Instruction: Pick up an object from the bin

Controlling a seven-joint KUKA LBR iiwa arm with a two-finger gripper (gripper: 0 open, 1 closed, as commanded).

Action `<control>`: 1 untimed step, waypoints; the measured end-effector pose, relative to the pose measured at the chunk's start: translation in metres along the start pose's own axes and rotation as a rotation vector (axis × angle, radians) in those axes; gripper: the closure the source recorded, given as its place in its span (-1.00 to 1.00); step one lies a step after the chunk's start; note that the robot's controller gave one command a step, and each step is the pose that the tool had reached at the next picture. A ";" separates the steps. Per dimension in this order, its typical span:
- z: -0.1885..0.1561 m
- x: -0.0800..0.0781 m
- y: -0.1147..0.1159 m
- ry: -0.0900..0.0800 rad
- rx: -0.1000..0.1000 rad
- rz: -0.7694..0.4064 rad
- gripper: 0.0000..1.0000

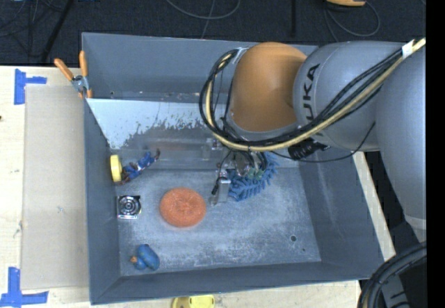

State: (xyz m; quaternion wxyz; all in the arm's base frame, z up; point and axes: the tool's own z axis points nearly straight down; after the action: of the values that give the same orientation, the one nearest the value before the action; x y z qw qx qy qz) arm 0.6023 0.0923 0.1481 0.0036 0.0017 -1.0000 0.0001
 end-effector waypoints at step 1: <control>-0.005 -0.001 0.000 -0.007 0.000 0.002 -1.00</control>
Offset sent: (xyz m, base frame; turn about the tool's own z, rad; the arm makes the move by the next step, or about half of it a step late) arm -0.0323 0.0506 -0.0781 -0.1577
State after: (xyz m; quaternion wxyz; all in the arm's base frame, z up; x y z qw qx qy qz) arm 0.6036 0.0919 0.1530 0.0003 0.0009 -1.0000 -0.0002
